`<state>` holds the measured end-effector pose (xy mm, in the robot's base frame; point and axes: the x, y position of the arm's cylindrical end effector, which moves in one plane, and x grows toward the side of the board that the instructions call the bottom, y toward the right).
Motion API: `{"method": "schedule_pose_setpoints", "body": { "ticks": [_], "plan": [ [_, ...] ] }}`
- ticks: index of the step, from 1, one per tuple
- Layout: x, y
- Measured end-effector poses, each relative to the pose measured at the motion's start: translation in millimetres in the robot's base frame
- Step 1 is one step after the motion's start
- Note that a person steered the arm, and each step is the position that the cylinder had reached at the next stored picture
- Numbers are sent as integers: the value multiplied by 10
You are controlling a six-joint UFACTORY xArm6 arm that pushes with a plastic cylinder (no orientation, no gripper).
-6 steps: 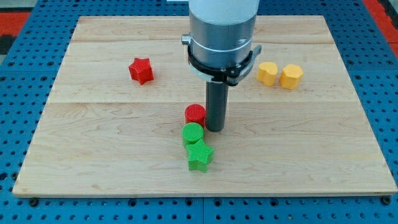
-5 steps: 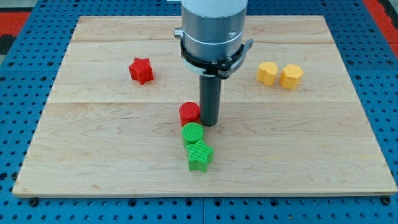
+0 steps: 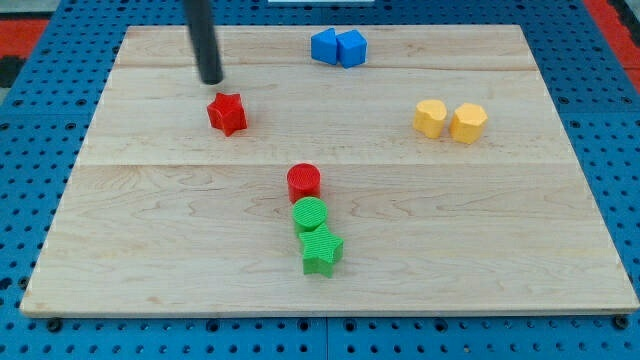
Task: Move the red star above the red circle
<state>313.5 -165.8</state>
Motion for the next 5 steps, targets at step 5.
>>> {"method": "schedule_pose_setpoints", "body": {
  "ticks": [5],
  "plan": [
    [281, 604]
  ]
}}
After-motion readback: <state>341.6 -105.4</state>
